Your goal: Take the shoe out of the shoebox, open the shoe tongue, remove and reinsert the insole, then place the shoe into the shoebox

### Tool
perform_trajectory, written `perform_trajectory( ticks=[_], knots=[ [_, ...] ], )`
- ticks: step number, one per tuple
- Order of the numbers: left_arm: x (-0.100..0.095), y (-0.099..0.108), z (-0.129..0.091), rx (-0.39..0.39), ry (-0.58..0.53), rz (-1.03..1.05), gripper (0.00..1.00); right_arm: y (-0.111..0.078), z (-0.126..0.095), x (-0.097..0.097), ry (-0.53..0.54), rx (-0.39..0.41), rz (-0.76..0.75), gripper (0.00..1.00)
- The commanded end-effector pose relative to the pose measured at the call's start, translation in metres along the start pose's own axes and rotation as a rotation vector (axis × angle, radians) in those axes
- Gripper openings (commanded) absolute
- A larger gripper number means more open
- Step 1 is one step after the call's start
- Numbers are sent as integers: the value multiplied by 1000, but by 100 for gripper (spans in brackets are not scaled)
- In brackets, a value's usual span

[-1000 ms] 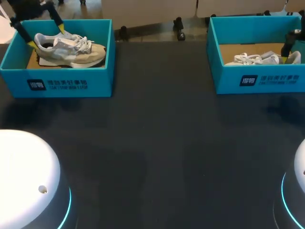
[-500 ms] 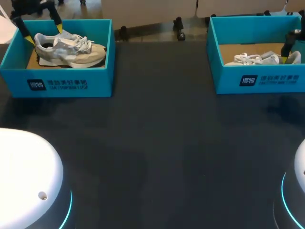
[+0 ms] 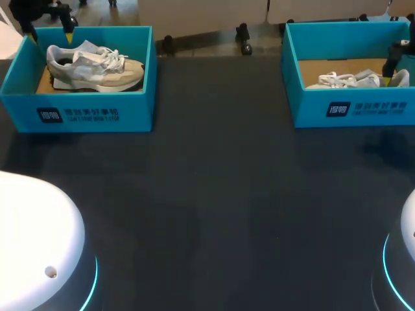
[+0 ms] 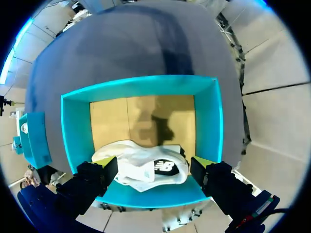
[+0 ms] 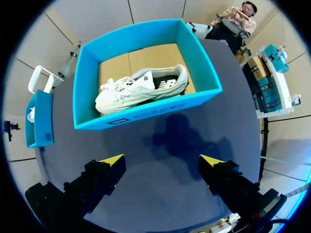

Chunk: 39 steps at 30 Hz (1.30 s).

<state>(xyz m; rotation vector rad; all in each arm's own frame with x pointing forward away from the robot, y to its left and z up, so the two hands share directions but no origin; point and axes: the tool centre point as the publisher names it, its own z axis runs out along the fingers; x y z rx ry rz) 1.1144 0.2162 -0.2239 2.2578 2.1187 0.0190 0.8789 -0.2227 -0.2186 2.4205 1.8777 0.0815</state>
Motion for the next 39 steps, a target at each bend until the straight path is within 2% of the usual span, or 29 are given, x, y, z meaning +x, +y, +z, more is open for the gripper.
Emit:
perform_trajectory(
  ticks=[1, 11, 24, 31, 34, 39],
  knots=[
    [-1, 16, 0, 26, 4, -1, 100, 0, 0, 0, -1, -1, 1, 100],
    [0, 17, 2, 18, 11, 6, 100, 0, 0, 0, -1, -1, 1, 100],
    [27, 65, 39, 22, 81, -37, 100, 0, 0, 0, -1, -1, 1, 100],
    [40, 76, 50, 10, 125, -3, 100, 0, 0, 0, -1, -1, 1, 100],
    [50, 81, 47, 17, 146, 17, 100, 0, 0, 0, -1, -1, 1, 100],
    [50, 81, 47, 17, 146, 17, 100, 0, 0, 0, -1, -1, 1, 100]
  ],
)
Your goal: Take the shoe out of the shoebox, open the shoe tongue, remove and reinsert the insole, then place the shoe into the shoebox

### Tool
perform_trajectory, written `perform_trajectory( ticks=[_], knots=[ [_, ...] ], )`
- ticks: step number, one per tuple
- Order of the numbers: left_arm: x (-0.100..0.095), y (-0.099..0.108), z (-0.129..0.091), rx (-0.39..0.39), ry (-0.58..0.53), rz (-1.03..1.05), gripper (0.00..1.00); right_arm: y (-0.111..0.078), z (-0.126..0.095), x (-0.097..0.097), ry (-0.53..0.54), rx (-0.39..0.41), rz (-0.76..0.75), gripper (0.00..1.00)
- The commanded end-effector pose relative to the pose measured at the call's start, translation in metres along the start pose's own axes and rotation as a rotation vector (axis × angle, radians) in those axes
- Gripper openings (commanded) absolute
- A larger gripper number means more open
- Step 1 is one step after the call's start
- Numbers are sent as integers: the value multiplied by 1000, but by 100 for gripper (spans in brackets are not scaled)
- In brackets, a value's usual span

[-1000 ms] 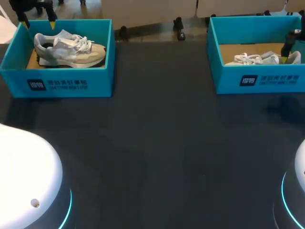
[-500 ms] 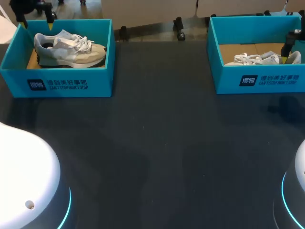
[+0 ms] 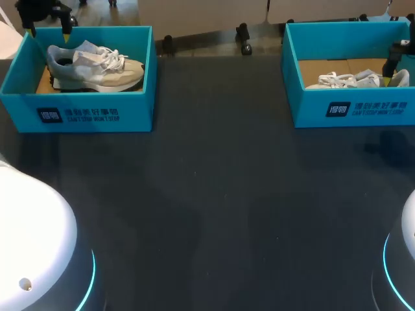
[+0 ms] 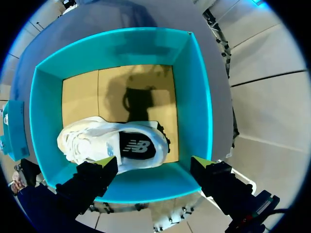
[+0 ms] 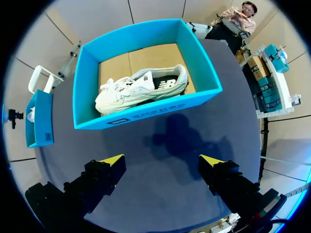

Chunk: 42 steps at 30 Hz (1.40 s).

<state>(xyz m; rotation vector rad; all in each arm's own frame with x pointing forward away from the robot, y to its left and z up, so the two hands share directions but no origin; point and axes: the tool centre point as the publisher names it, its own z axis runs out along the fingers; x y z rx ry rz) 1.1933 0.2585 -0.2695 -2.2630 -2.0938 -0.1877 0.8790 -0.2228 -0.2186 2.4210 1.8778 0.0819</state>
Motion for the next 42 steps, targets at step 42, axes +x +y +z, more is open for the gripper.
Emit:
perform_trajectory(
  ticks=[42],
  knots=[
    [8, 15, 81, 85, 2, -52, 100, 0, 0, 0, -1, -1, 1, 100]
  ],
)
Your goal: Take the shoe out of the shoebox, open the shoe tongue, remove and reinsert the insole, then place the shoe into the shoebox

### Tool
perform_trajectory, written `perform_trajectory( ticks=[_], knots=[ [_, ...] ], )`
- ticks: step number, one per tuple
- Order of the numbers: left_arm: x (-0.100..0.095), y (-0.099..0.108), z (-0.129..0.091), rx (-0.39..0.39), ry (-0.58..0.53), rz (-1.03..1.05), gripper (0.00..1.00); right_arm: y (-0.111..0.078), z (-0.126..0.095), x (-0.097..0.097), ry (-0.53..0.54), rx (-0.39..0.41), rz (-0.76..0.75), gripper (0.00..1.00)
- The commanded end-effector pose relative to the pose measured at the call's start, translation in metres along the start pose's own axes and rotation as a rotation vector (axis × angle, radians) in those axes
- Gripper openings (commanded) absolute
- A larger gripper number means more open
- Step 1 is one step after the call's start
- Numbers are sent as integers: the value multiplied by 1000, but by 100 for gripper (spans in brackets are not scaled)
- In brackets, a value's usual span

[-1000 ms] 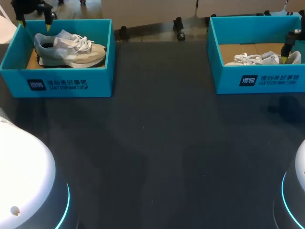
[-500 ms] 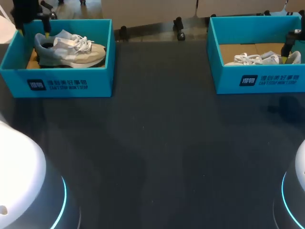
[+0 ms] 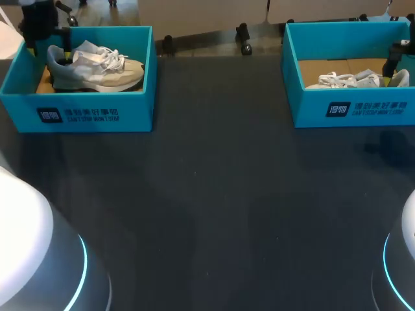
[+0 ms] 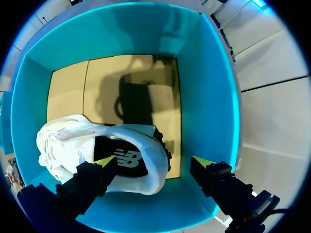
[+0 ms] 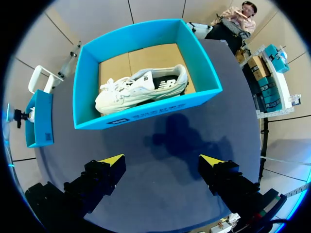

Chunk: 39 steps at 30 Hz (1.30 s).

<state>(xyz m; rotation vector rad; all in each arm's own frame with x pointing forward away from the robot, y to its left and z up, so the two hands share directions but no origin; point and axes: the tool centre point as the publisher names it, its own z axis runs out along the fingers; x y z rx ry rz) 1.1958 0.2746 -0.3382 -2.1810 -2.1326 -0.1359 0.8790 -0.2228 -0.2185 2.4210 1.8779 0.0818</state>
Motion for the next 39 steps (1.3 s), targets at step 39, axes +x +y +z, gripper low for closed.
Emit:
perform_trajectory(
  ticks=[39],
  knots=[
    [5, 9, 45, 74, -59, 20, 91, 0, 0, 0, -1, -1, 1, 100]
  ],
)
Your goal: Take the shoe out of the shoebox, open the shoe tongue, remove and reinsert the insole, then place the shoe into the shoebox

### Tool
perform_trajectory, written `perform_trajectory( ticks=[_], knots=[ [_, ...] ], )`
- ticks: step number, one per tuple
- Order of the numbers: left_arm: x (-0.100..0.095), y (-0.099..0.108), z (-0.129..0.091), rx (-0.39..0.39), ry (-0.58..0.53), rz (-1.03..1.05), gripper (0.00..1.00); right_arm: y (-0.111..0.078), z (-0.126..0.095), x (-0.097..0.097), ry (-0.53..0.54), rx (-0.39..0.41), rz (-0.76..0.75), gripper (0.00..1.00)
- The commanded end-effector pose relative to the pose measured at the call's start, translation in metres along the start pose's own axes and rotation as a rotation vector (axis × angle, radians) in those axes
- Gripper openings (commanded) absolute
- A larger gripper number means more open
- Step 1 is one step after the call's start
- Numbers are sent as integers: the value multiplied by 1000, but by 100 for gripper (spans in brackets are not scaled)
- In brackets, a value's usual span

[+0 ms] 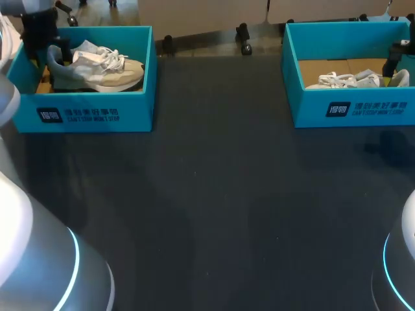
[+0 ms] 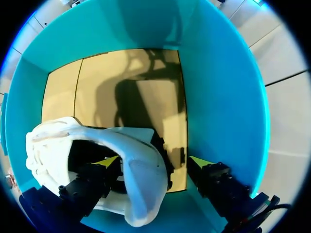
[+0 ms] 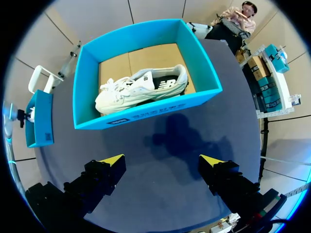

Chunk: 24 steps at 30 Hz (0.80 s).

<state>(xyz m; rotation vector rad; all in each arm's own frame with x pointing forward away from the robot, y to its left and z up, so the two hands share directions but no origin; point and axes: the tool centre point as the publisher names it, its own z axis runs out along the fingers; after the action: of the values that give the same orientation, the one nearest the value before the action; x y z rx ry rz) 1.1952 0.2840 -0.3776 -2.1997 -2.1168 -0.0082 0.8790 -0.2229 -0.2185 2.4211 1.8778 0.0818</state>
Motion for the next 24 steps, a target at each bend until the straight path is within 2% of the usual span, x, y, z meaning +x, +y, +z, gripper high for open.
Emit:
perform_trajectory(
  ticks=[1, 6, 8, 10, 12, 18, 21, 24],
  knots=[
    [1, 10, 5, 16, 1, -1, 92, 0, 0, 0, -1, -1, 1, 100],
    [0, 11, 9, 16, 6, -5, 90, 0, 0, 0, -1, -1, 1, 100],
    [0, 10, 11, 18, 9, -4, 85, 0, 0, 0, -1, -1, 1, 100],
    [0, 8, 12, 19, 12, -4, 77, 0, 0, 0, -1, -1, 1, 100],
    [0, 8, 14, 21, 17, -5, 56, 0, 0, 0, -1, -1, 1, 100],
    [0, 8, 17, 24, 34, -8, 38, 0, 0, 0, -1, -1, 1, 100],
    [0, 8, 17, 24, 36, -11, 0, 0, 0, 0, -1, -1, 1, 100],
    [1, 8, 16, 21, 35, -10, 0, 0, 0, 0, -1, -1, 1, 100]
  ],
)
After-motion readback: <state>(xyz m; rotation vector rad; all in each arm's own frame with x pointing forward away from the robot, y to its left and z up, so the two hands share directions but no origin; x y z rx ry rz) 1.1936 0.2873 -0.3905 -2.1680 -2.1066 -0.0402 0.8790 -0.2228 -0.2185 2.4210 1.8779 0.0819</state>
